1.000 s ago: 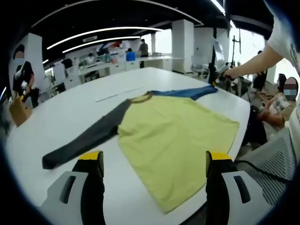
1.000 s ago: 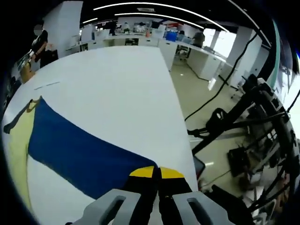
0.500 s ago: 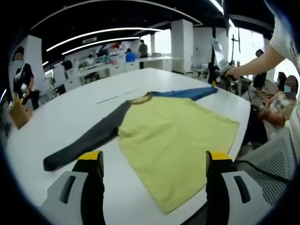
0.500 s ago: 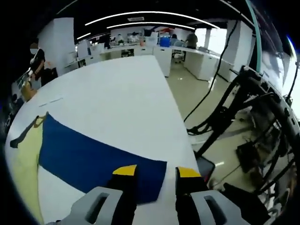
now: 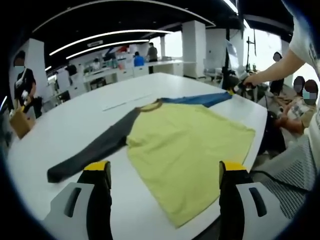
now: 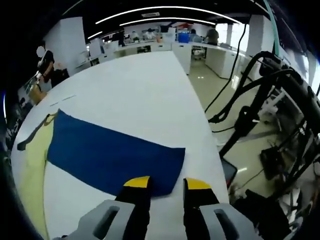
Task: Fold the garment on the visible template until the final outline fits inside the template.
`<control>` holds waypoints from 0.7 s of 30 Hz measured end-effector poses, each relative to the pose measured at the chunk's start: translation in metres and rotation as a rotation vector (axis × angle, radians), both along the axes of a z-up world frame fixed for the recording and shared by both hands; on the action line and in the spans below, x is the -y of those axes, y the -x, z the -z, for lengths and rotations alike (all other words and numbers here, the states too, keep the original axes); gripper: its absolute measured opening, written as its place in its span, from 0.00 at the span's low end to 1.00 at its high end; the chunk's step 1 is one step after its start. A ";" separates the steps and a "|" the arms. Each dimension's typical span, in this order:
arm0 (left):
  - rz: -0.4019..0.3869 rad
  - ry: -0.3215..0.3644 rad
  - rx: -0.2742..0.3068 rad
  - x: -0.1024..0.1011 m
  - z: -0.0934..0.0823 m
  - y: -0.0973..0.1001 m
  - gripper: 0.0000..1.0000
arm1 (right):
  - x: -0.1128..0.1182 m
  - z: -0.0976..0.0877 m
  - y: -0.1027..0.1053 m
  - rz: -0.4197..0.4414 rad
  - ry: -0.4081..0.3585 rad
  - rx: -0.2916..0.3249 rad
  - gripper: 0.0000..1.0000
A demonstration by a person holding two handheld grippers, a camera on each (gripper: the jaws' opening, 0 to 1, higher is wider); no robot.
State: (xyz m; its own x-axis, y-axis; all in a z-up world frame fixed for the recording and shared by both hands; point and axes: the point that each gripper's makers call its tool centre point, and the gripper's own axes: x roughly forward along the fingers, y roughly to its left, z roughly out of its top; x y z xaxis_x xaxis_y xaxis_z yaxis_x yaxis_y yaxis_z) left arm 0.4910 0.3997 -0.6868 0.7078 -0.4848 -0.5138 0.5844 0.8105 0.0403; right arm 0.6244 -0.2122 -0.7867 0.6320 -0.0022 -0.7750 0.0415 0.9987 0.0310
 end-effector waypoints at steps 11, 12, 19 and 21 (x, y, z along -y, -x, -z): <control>-0.005 -0.008 0.001 -0.002 0.001 0.001 0.85 | 0.008 0.002 -0.004 0.059 -0.035 0.009 0.00; -0.005 -0.010 0.002 -0.003 0.001 0.001 0.85 | 0.012 0.002 -0.005 0.062 -0.025 0.006 0.00; -0.004 -0.016 0.006 -0.004 0.002 0.001 0.85 | 0.010 0.000 -0.003 0.041 -0.009 0.009 0.00; -0.004 -0.017 0.006 -0.005 0.002 0.000 0.85 | 0.012 -0.003 -0.004 0.045 -0.011 0.016 0.00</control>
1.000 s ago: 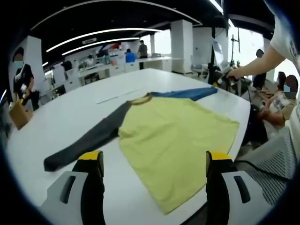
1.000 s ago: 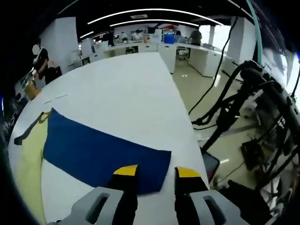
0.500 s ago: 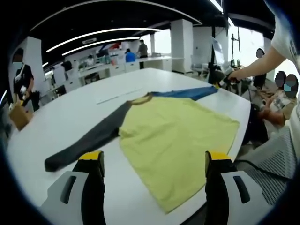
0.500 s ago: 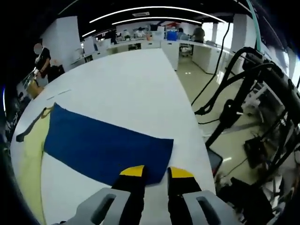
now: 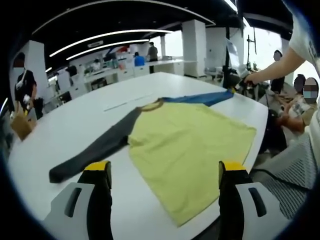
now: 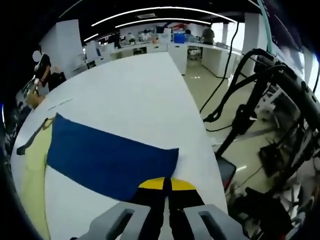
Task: Fold the garment on the visible template until the final outline fits inside the template.
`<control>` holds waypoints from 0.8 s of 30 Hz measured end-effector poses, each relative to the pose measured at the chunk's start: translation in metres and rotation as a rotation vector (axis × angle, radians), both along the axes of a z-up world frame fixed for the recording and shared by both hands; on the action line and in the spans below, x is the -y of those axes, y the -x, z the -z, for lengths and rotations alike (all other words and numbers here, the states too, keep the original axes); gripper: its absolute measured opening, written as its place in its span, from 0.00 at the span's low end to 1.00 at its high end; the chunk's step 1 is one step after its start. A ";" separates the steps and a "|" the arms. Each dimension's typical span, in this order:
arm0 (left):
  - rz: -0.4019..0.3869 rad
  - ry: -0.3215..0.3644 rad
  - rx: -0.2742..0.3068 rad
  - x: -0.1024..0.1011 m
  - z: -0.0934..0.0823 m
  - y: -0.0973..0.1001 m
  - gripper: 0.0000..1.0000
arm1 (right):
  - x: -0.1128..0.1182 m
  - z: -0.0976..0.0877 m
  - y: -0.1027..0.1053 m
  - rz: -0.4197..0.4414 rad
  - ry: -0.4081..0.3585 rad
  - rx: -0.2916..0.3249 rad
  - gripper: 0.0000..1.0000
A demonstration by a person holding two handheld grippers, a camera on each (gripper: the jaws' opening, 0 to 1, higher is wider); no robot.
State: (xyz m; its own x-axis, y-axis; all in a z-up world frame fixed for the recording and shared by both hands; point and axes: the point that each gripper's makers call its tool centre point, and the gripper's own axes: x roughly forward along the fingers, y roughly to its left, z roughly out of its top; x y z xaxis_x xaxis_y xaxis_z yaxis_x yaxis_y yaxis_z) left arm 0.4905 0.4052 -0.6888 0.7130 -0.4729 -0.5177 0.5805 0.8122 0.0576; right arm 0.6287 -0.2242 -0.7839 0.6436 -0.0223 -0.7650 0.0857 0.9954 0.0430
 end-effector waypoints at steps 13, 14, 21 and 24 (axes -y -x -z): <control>-0.001 0.013 0.011 -0.011 0.003 -0.002 0.85 | -0.011 -0.042 -0.007 0.001 -0.014 0.023 0.00; 0.000 0.014 0.013 -0.010 0.002 -0.002 0.85 | -0.012 -0.042 -0.007 0.006 -0.022 0.018 0.00; 0.006 0.005 0.020 -0.002 -0.003 0.001 0.86 | -0.023 -0.046 -0.008 0.013 -0.045 0.003 0.00; 0.003 0.006 0.023 -0.003 -0.004 0.001 0.87 | -0.032 -0.051 -0.012 0.003 -0.060 0.013 0.00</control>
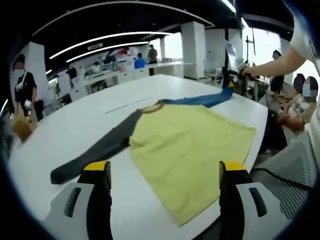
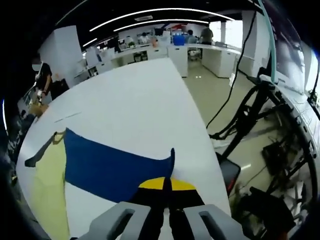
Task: Fold the garment on the visible template until the final outline fits inside the template.
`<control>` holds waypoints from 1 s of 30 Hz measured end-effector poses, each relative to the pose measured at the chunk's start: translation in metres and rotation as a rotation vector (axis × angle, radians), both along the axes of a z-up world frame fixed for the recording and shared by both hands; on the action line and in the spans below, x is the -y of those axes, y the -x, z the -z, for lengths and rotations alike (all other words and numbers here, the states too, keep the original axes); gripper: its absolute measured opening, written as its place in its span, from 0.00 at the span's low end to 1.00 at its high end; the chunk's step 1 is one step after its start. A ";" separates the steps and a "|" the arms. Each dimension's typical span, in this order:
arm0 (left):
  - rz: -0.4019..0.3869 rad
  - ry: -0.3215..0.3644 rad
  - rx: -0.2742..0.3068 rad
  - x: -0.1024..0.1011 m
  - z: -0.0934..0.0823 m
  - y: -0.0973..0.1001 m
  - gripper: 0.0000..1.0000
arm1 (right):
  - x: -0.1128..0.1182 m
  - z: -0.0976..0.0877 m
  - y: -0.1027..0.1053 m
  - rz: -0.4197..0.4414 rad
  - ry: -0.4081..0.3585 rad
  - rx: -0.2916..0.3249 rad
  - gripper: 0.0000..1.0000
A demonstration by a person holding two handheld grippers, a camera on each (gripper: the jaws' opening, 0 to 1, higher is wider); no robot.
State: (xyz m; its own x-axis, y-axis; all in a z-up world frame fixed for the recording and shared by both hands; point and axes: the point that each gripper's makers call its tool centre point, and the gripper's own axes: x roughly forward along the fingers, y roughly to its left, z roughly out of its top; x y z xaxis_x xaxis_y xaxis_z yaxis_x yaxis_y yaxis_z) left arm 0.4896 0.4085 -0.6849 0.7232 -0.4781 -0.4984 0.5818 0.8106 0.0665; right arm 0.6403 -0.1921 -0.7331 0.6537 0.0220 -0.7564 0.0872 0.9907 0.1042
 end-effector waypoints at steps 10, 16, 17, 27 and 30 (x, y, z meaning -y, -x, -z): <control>-0.001 -0.002 -0.008 -0.012 0.007 0.000 0.88 | -0.033 -0.018 -0.013 -0.051 -0.042 0.033 0.00; 0.004 0.028 -0.027 -0.009 0.007 0.002 0.89 | -0.048 -0.025 -0.018 -0.085 -0.052 0.055 0.00; 0.005 0.028 -0.027 -0.008 0.007 0.002 0.89 | -0.052 -0.027 -0.018 -0.091 -0.052 0.057 0.00; 0.023 0.019 -0.024 0.002 0.001 0.007 0.89 | -0.079 -0.031 -0.017 -0.138 -0.039 0.053 0.00; 0.025 0.017 -0.023 0.006 -0.001 0.008 0.89 | -0.086 -0.033 -0.017 -0.145 -0.038 0.056 0.00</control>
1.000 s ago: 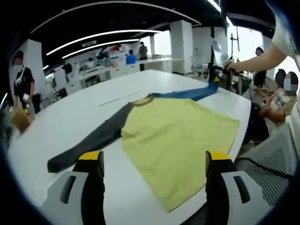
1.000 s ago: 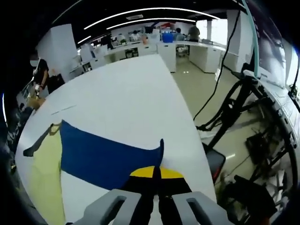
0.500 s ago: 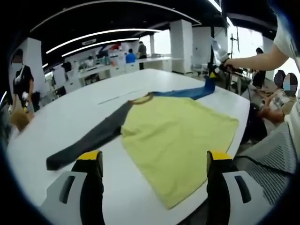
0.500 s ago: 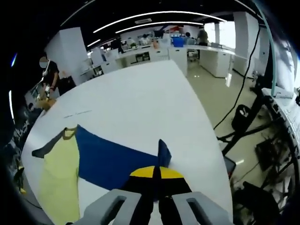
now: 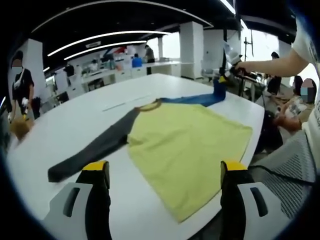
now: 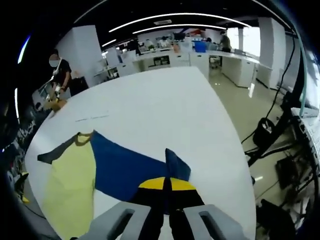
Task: Fold the garment on the visible template until the final outline fits inside the template.
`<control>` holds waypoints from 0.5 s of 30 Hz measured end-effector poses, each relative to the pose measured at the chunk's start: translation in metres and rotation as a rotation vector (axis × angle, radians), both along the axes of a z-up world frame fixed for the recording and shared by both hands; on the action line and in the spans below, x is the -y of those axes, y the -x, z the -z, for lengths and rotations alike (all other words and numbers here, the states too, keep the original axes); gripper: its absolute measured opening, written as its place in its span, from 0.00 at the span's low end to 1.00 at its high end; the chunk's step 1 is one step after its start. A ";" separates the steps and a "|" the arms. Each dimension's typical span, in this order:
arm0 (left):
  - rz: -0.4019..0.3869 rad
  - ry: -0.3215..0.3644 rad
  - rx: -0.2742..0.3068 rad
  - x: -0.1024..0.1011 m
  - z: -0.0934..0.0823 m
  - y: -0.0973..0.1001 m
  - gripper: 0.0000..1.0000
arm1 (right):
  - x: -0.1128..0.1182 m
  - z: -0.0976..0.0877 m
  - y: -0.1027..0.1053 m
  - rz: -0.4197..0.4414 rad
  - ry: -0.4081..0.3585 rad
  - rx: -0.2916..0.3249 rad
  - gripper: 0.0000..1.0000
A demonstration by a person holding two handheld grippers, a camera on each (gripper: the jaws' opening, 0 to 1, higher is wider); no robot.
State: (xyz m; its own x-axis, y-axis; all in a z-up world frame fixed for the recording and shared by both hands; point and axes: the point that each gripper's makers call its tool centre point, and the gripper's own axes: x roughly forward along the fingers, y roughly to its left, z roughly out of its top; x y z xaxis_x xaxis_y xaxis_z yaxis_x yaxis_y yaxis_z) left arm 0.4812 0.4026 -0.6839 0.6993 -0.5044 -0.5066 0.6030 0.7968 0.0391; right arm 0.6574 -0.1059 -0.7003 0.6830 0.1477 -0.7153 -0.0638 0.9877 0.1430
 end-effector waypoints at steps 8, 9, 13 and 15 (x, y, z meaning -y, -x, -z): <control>0.008 -0.003 -0.001 0.006 -0.003 0.001 0.88 | -0.007 -0.008 -0.016 -0.013 0.005 0.010 0.00; 0.010 -0.004 -0.002 0.007 -0.003 0.002 0.88 | -0.008 -0.009 -0.016 -0.010 0.007 0.013 0.00; 0.014 -0.001 -0.006 0.009 -0.004 0.002 0.88 | -0.022 -0.014 -0.015 0.002 -0.007 0.021 0.00; 0.015 0.005 -0.007 0.010 -0.004 0.002 0.88 | -0.029 -0.014 -0.015 0.001 -0.014 0.016 0.00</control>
